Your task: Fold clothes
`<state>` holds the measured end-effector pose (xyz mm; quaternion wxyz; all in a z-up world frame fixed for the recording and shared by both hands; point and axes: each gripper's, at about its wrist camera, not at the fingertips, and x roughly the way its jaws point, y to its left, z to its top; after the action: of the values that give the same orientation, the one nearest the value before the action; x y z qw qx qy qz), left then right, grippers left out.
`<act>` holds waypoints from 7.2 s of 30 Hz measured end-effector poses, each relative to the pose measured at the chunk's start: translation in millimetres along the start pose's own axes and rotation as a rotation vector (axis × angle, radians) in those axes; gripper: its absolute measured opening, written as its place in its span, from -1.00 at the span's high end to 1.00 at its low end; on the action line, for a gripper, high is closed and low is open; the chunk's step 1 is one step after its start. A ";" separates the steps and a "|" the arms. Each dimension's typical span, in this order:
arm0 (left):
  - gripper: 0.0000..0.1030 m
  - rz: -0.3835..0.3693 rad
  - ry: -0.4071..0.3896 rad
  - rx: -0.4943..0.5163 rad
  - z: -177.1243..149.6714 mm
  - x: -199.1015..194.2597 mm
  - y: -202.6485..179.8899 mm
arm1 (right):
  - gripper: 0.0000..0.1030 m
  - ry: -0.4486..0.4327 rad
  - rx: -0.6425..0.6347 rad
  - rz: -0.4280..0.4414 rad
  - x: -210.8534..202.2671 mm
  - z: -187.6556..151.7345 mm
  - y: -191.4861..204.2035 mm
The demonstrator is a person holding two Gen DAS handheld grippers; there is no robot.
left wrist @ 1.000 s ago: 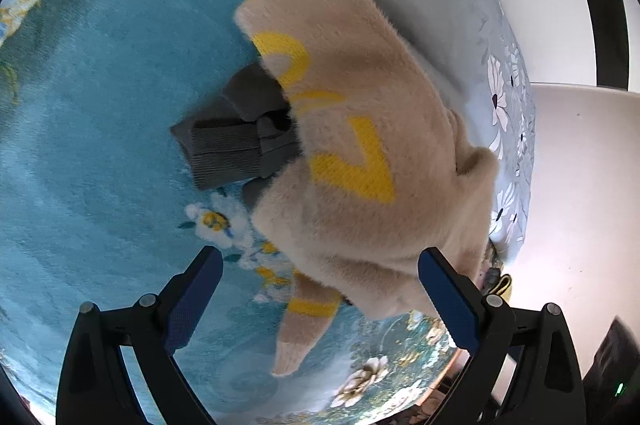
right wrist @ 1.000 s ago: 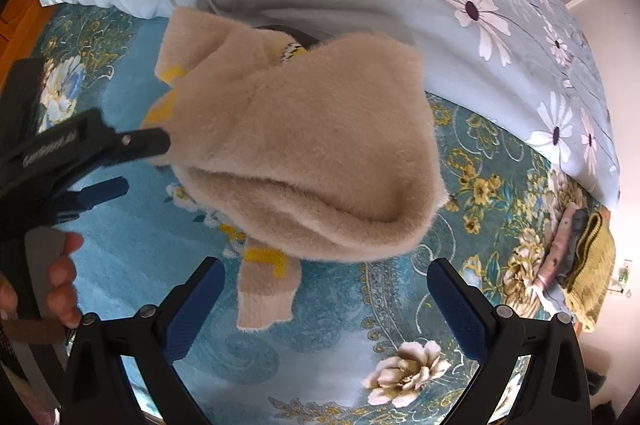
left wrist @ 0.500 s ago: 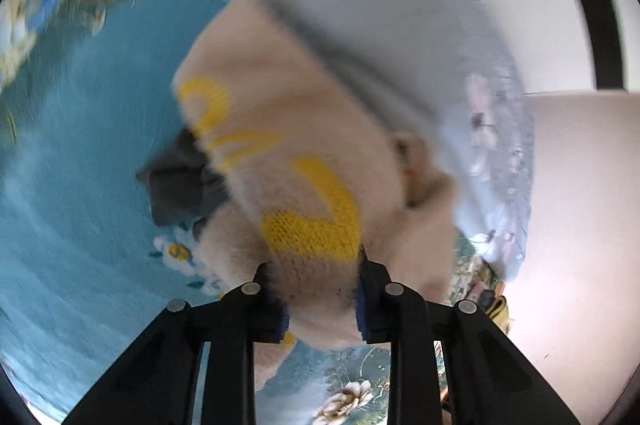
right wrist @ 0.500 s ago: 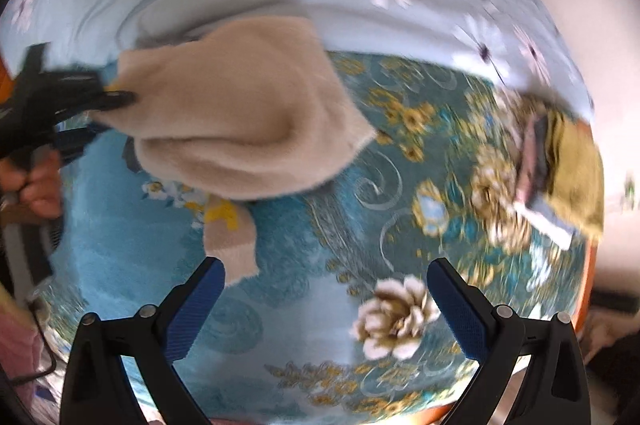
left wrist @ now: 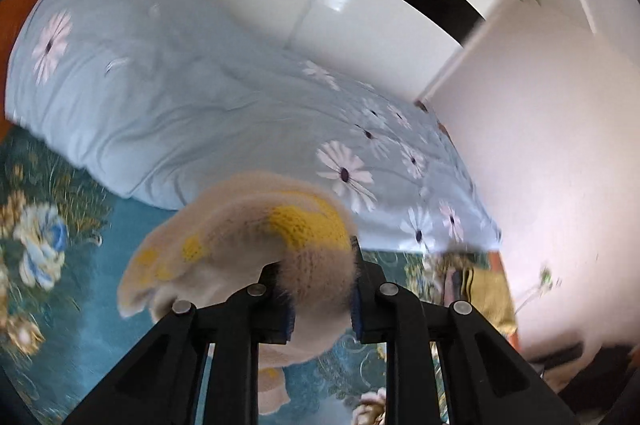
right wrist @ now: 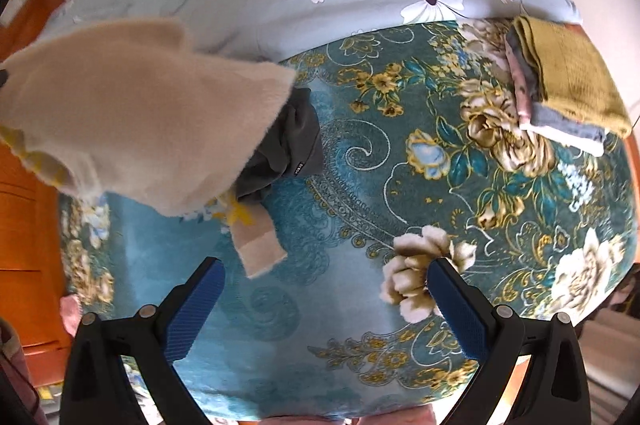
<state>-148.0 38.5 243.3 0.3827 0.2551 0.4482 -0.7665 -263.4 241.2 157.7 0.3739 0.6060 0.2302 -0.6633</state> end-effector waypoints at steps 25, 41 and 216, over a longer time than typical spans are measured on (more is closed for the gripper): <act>0.59 0.073 -0.043 0.167 -90.8 -61.5 -12.4 | -0.98 -0.224 0.256 0.007 -80.1 -30.1 -228.7; 0.59 0.382 0.312 -0.623 -262.2 -41.0 271.3 | -0.98 0.043 0.042 -0.026 1.0 -40.2 -103.0; -0.15 0.702 0.428 -0.520 -146.3 31.3 230.1 | 0.39 0.163 0.568 0.130 110.0 40.7 -217.5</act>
<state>28.6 86.1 38.7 0.5685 0.4387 0.5804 -0.3840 -456.1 320.1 24.7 0.2115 0.7509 0.0255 -0.6252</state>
